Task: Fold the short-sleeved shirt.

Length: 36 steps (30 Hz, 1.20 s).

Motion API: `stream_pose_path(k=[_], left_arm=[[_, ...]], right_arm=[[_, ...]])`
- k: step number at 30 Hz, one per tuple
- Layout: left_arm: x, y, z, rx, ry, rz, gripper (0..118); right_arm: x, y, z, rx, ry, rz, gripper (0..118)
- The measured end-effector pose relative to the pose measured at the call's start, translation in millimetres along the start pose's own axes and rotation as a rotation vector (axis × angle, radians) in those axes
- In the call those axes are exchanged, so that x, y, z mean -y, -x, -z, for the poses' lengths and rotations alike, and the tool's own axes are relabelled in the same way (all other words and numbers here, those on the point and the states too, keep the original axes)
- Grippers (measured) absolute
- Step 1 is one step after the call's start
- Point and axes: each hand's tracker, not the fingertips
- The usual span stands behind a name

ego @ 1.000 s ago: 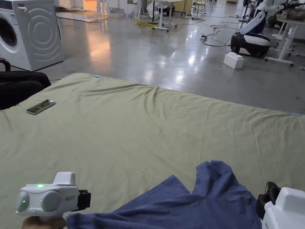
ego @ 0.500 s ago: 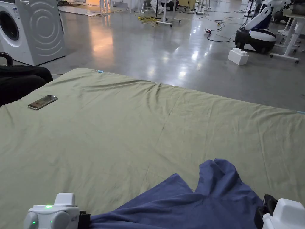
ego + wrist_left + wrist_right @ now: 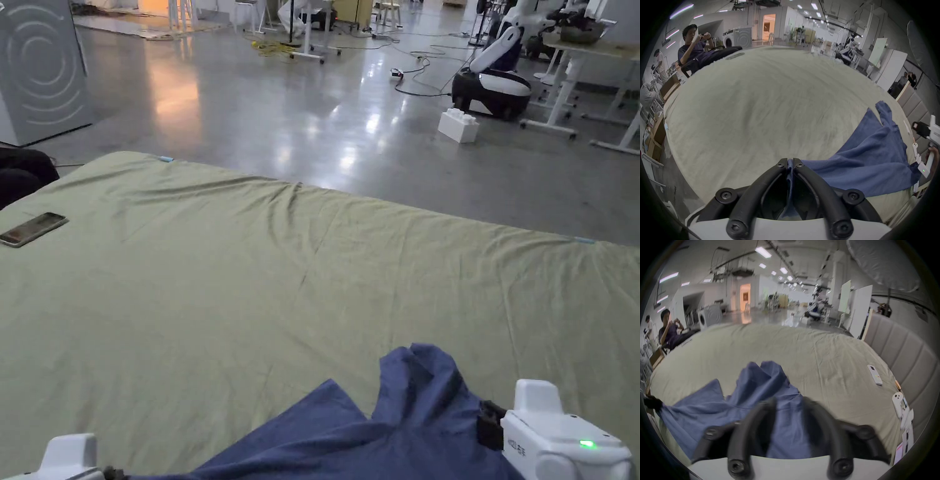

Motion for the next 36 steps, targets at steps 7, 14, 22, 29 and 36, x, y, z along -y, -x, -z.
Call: stream_pose_path(k=[7, 14, 22, 29, 36], left_arm=[[-13.4, -7.0, -13.6, 0.017, -0.060, 0.002, 6], [-15.5, -12.9, -9.7, -0.003, -0.041, 0.030, 6], [-0.8, -12.7, -6.6, -0.012, -0.018, 0.047, 6], [-5.8, -15.7, -17.7, 0.005, -0.050, 0.055, 6], [-32.0, -32.3, -30.8, 0.058, -0.138, 0.104, 6]], right_arm=[[-24.7, -12.0, 93.5, -0.062, 0.223, -0.129, 86], [-15.9, -8.1, 139.1, -0.117, 0.327, -0.124, 85], [-16.5, 5.6, 123.8, -0.126, 0.269, -0.129, 5], [-30.8, -15.6, 68.7, -0.024, 0.084, -0.026, 4], [-54.8, -50.7, -11.7, 0.030, -0.088, 0.018, 4]])
